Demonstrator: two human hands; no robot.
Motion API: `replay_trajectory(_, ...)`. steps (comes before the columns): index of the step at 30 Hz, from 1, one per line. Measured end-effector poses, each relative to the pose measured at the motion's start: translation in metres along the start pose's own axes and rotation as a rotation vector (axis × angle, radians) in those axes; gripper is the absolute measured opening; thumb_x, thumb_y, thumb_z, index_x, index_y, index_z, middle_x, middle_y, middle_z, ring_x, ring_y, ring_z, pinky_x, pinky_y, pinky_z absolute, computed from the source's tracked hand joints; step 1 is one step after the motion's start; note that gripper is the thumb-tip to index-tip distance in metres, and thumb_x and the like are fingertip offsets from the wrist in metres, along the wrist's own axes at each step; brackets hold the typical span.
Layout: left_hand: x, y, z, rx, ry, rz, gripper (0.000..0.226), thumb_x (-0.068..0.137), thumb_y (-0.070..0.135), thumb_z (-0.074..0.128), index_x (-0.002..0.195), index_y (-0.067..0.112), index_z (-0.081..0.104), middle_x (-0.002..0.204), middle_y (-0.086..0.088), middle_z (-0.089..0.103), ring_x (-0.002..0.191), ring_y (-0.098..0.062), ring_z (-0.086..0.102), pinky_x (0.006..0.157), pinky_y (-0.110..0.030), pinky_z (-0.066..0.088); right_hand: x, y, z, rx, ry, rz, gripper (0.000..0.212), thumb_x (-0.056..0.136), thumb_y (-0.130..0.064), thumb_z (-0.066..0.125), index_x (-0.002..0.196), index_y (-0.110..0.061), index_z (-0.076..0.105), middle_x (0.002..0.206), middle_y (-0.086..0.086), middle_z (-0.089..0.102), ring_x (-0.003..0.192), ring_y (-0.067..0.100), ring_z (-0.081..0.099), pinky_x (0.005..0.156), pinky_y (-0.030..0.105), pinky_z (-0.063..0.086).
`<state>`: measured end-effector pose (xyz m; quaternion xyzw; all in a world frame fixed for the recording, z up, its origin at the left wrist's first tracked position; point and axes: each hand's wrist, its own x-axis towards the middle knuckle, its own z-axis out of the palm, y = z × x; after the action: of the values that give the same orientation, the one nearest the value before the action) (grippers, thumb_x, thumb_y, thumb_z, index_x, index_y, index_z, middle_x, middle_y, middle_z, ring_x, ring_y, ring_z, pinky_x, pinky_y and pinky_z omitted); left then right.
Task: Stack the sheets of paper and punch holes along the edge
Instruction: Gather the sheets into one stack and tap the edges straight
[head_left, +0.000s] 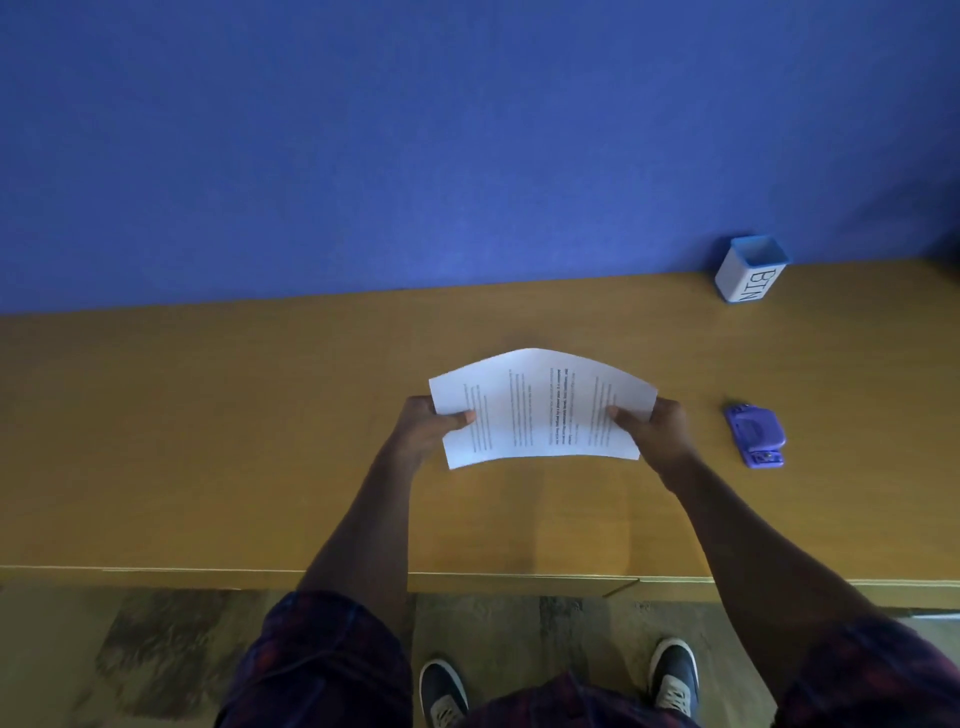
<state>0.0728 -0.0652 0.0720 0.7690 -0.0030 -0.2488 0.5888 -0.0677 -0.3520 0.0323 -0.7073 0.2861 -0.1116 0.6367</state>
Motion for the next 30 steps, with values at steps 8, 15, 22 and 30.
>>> replay_trajectory(8,0.004,0.006,-0.007,-0.116,-0.010,0.114,0.018,0.084,0.004,0.082,0.093,0.019,0.081,0.096,0.005,0.081,0.087,-0.008,0.077,0.073,-0.023,0.059,0.005,-0.024,0.001,0.167,0.005,-0.176,0.017,0.089,-0.007,0.074,0.099,-0.020,0.077,0.098,-0.005,0.080,0.089,0.011,0.076,0.071,0.020,0.058)
replay_trajectory(15,-0.002,-0.013,0.013,-0.017,0.164,-0.005,0.017,0.089,0.016,0.080,0.105,0.016,0.075,0.106,-0.002,0.076,0.102,-0.025,0.073,0.092,-0.043,0.057,0.000,0.008,0.006,-0.081,0.238,0.062,0.067,0.086,-0.024,0.080,0.143,-0.022,0.045,0.121,-0.003,0.062,0.110,0.015,0.061,0.089,0.034,0.050)
replay_trajectory(22,-0.010,-0.008,0.030,-0.522,0.092,-0.075,0.033,0.094,0.016,0.074,0.126,0.015,0.067,0.128,-0.005,0.073,0.109,-0.026,0.070,0.078,-0.038,0.056,0.000,-0.008,0.020,0.170,0.018,0.313,0.121,0.069,-0.062,0.084,0.158,-0.021,0.013,0.126,0.004,0.062,0.109,0.022,0.065,0.097,0.047,0.056)
replay_trajectory(30,-0.017,-0.021,0.044,-0.497,-0.130,-0.179,0.034,0.087,0.019,0.082,0.118,0.024,0.068,0.119,0.000,0.077,0.114,-0.025,0.070,0.099,-0.052,0.055,0.007,-0.051,0.038,0.503,-0.139,0.049,0.042,0.086,-0.016,0.080,0.125,-0.012,0.067,0.120,0.006,0.075,0.111,0.029,0.071,0.080,0.039,0.061)
